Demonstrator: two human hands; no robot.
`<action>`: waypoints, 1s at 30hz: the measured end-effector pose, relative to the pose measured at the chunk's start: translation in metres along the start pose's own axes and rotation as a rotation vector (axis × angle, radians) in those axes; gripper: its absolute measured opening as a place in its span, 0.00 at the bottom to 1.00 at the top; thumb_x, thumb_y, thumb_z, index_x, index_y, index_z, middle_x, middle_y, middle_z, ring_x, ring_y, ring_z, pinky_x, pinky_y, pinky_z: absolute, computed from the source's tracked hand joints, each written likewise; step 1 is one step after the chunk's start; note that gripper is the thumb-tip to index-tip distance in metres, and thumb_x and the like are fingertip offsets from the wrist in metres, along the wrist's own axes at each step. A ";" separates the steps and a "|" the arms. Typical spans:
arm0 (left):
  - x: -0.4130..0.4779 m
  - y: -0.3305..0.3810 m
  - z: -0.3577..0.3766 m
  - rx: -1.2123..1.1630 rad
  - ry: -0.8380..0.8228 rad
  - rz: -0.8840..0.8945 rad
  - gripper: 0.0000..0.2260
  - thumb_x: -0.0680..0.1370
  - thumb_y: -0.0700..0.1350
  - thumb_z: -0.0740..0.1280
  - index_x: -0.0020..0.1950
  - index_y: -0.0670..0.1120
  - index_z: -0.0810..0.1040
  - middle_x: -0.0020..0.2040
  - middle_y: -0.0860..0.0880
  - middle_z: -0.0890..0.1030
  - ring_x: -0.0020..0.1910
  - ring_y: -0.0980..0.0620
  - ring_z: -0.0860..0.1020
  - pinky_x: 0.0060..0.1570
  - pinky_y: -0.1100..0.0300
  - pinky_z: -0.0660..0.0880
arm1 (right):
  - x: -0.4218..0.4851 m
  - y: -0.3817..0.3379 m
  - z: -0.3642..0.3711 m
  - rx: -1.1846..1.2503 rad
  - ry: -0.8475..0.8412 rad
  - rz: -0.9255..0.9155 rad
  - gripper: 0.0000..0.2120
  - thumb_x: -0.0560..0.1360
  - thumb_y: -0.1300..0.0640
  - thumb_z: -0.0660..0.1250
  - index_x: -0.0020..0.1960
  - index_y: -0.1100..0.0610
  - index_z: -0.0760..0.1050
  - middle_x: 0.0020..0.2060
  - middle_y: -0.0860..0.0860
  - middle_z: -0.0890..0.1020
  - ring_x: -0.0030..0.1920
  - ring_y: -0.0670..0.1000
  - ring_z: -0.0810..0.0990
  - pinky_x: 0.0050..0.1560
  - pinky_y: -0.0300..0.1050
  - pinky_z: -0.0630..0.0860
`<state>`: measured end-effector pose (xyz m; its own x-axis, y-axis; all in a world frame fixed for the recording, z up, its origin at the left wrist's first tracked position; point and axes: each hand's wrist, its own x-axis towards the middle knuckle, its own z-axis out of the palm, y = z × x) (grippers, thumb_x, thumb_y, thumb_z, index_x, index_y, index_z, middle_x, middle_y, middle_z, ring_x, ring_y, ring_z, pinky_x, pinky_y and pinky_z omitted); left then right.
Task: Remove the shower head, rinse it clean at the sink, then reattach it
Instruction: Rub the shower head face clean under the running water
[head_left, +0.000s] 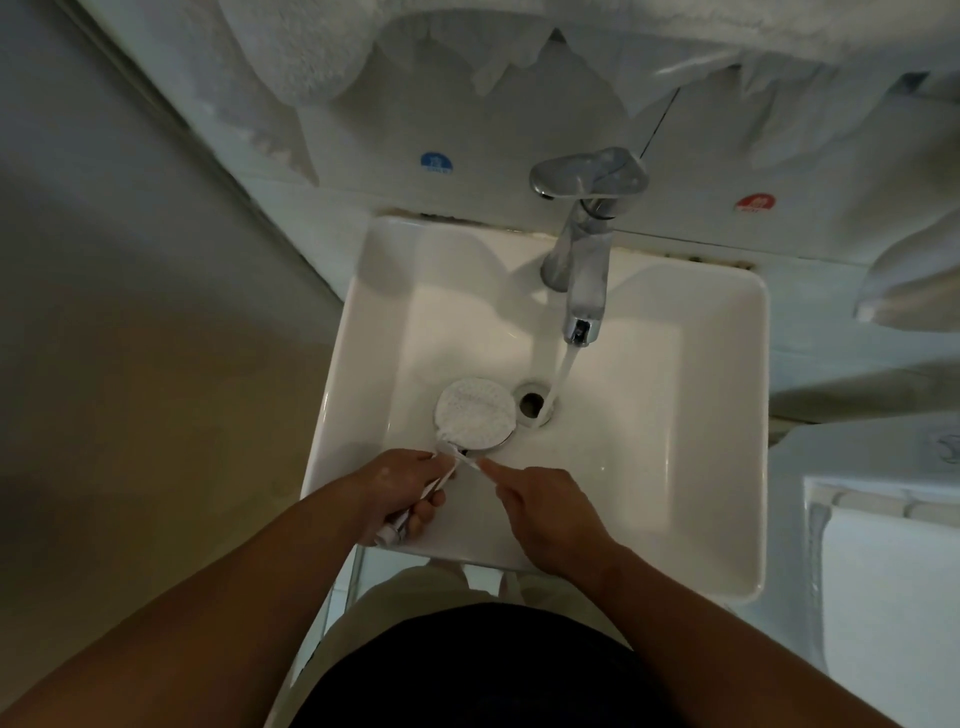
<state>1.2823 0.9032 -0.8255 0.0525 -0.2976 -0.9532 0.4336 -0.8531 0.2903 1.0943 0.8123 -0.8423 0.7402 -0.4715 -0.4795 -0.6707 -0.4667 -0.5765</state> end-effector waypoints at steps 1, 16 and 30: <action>-0.001 0.000 0.002 -0.034 -0.012 -0.008 0.14 0.83 0.51 0.65 0.58 0.41 0.79 0.33 0.47 0.75 0.22 0.55 0.67 0.21 0.65 0.66 | -0.002 -0.001 0.001 0.007 0.022 0.007 0.22 0.82 0.51 0.55 0.76 0.41 0.68 0.47 0.55 0.84 0.48 0.56 0.81 0.50 0.53 0.77; 0.007 -0.007 0.028 -0.053 0.046 0.073 0.11 0.84 0.49 0.62 0.52 0.42 0.76 0.32 0.45 0.73 0.22 0.53 0.67 0.22 0.64 0.66 | -0.010 0.019 -0.010 -0.023 0.116 0.243 0.22 0.82 0.52 0.56 0.75 0.38 0.67 0.58 0.55 0.85 0.53 0.57 0.84 0.55 0.51 0.80; 0.004 -0.007 0.030 -0.013 0.053 0.084 0.11 0.84 0.49 0.62 0.54 0.41 0.76 0.33 0.45 0.73 0.23 0.52 0.67 0.22 0.64 0.66 | -0.016 0.034 -0.019 -0.020 0.060 0.248 0.24 0.82 0.52 0.55 0.77 0.36 0.63 0.60 0.54 0.84 0.53 0.55 0.83 0.55 0.48 0.79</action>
<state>1.2529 0.8950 -0.8284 0.1371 -0.3446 -0.9287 0.4374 -0.8201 0.3689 1.0590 0.7897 -0.8417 0.5489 -0.6168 -0.5641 -0.8328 -0.3452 -0.4328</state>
